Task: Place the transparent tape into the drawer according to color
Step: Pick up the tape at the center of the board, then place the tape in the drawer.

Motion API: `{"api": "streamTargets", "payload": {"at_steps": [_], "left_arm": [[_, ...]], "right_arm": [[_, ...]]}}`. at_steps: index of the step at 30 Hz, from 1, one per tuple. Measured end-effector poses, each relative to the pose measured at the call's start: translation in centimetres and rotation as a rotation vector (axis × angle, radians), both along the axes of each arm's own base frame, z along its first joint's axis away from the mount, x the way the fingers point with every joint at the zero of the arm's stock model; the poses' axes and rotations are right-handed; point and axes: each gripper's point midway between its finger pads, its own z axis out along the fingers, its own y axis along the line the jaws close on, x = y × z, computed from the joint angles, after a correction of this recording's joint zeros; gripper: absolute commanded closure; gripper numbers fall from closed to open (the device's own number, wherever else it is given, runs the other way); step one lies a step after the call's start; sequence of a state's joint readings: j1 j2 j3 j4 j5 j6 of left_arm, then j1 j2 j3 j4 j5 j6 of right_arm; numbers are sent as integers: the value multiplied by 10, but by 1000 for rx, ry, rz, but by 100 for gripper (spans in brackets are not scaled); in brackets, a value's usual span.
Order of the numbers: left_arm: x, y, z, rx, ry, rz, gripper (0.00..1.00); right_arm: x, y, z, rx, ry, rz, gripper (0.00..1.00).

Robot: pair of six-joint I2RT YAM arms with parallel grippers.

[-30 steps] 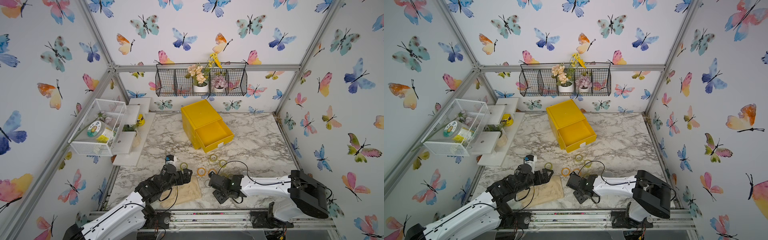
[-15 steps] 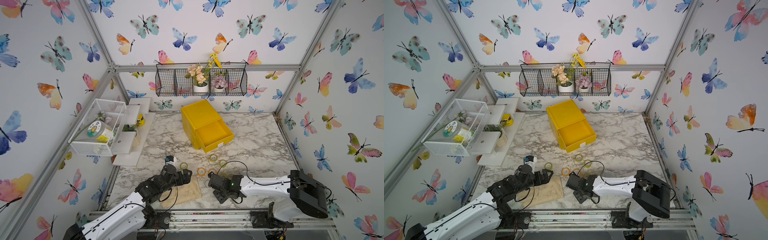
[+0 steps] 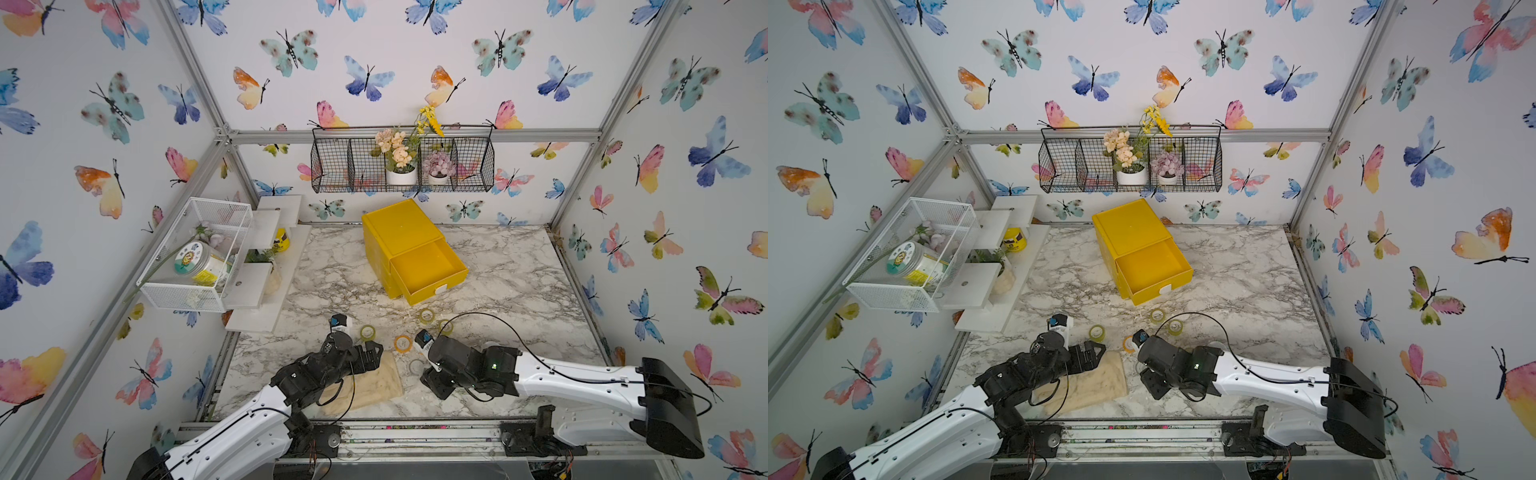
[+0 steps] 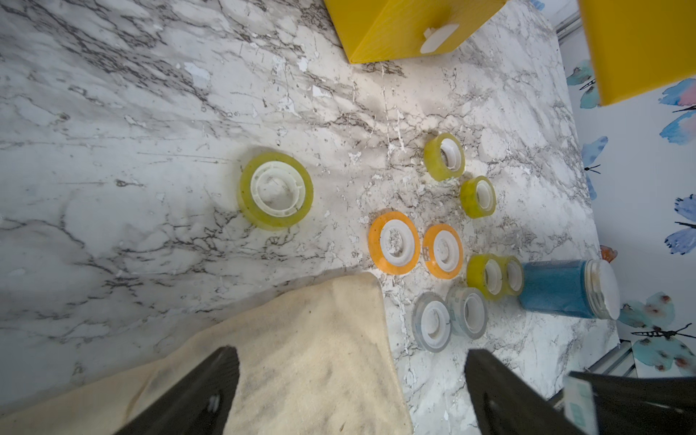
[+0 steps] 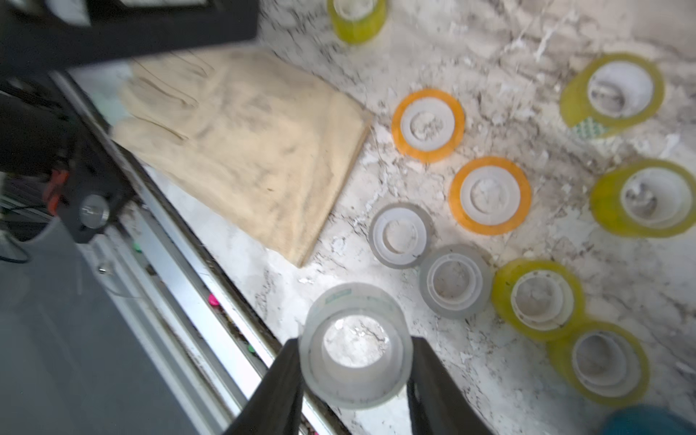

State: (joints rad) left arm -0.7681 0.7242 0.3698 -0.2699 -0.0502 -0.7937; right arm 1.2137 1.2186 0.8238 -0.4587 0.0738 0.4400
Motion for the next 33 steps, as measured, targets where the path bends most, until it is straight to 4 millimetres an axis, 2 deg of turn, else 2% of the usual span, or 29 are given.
{"api": "streamTargets", "payload": {"at_steps": [4,7,13,16,19,21,24,29,33], "left_arm": [[0,0,1,-3,-3,0,1],[0,-1,1,-4,-4,-2,1],[1,-2,-1,10,2,-10,1],[1,-4,0,8,1,-23,1],[1,-8,1,6,3,-38,1],[1,-9,0,9,7,-46,1],[0,-11,0,9,12,-58,1],[-1,-12,-1,10,16,-71,1],[-1,-13,-1,13,14,-74,1]], "right_arm": [[22,4,51,104,-64,-27,58],[51,1,87,158,-125,-81,58],[123,-14,156,227,-261,-210,59],[167,-23,172,225,-305,-289,59],[209,-34,164,193,-303,-364,59],[233,-40,147,158,-277,-402,58],[258,-42,119,95,-233,-434,57],[275,-33,91,39,-191,-430,52],[277,-32,94,36,-194,-427,43]]}}
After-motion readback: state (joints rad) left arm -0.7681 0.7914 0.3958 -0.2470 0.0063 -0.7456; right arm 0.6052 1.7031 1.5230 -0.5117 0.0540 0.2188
